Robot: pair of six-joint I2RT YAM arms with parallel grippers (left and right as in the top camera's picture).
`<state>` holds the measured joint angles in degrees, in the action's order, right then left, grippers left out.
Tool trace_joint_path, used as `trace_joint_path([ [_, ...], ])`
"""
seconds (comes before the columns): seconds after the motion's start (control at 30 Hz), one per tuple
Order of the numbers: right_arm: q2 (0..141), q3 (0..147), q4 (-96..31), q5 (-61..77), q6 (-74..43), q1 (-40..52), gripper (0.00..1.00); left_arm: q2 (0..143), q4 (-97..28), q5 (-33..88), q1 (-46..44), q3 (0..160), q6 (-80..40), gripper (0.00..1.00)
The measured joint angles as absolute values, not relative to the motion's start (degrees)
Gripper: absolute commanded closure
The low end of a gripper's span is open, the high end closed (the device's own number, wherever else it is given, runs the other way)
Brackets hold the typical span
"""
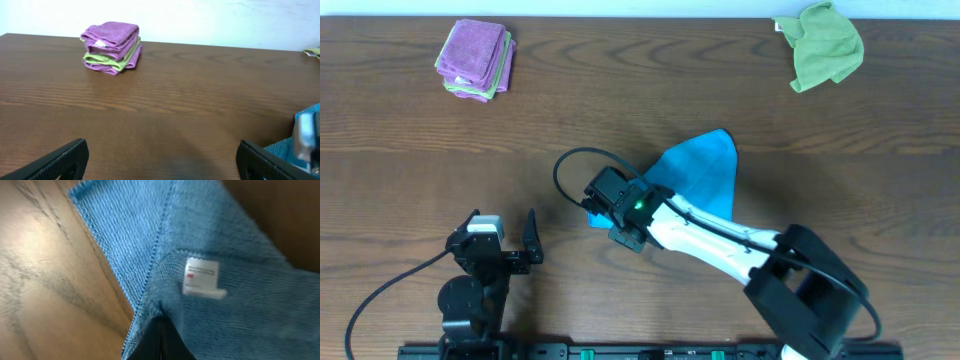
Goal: Fold the cloth
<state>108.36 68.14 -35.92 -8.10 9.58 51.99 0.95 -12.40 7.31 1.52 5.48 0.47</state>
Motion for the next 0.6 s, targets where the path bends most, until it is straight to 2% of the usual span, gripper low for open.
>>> trace_joint_path([
  [0.37,109.34,72.93,-34.35,-9.02,7.51,51.75,0.99,0.95,-12.4,7.31,1.52,5.48,0.47,0.05],
  [0.6,109.34,78.67,-23.22,-9.1,6.92,47.46,0.99,0.95,-12.4,7.31,1.52,5.48,0.47,0.05],
])
